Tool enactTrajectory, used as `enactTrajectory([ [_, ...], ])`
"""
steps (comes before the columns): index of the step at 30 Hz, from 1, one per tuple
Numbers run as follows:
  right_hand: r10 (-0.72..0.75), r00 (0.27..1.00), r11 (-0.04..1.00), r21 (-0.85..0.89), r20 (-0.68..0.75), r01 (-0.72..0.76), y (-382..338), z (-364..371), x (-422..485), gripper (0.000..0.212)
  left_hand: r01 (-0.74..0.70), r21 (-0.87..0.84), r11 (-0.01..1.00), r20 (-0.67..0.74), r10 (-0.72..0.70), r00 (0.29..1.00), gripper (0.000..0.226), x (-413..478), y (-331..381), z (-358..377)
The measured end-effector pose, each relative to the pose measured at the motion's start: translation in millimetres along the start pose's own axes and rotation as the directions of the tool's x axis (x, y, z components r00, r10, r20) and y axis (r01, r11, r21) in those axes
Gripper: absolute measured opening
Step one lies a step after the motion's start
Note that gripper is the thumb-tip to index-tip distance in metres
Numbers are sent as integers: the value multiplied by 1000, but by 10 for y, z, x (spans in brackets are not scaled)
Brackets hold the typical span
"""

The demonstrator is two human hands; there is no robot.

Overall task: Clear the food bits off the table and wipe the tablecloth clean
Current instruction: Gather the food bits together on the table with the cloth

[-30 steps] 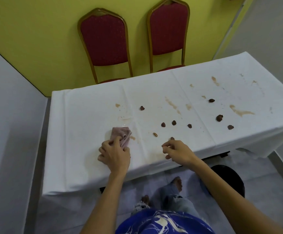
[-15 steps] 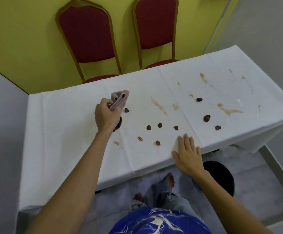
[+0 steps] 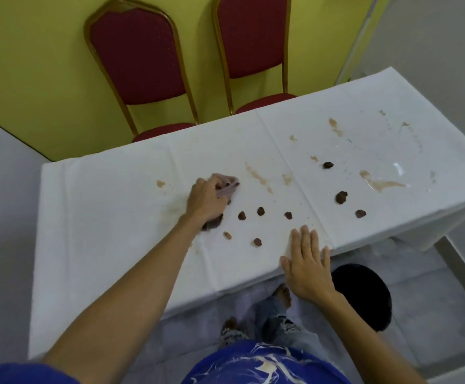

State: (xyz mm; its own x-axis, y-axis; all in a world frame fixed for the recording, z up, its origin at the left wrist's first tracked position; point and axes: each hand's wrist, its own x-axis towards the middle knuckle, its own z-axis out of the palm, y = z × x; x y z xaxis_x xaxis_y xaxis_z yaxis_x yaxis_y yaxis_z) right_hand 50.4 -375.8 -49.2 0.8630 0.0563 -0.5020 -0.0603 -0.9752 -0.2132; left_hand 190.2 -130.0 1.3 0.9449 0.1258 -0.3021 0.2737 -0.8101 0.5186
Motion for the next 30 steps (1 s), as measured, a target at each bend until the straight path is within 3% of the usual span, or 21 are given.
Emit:
enactTrajectory([
  [4,-2,1000,1000,-10,-5,2,5,-5,-8,71,-28,-149,988,136,49,989,24,-400,166,238],
  [8,-3,1000,1000,-1,6,3,5,-17,-4,72,69,-333,940,-37,-86,996,14,-657,48,181],
  [11,2,1000,1000,2,7,-2,-13,-35,-10,72,126,-447,886,-168,-221,961,17,-802,-127,156],
  [17,-4,1000,1000,26,19,4,-24,-77,-24,72,144,-473,869,-166,-248,954,20,-955,-176,444],
  [26,-83,997,995,64,2,83,116,-134,-77,86,110,-521,847,-180,-234,955,23,-784,444,822],
  [30,-110,980,936,314,-163,158,423,-227,-87,71,101,-542,834,-147,-212,966,24,-605,891,1030],
])
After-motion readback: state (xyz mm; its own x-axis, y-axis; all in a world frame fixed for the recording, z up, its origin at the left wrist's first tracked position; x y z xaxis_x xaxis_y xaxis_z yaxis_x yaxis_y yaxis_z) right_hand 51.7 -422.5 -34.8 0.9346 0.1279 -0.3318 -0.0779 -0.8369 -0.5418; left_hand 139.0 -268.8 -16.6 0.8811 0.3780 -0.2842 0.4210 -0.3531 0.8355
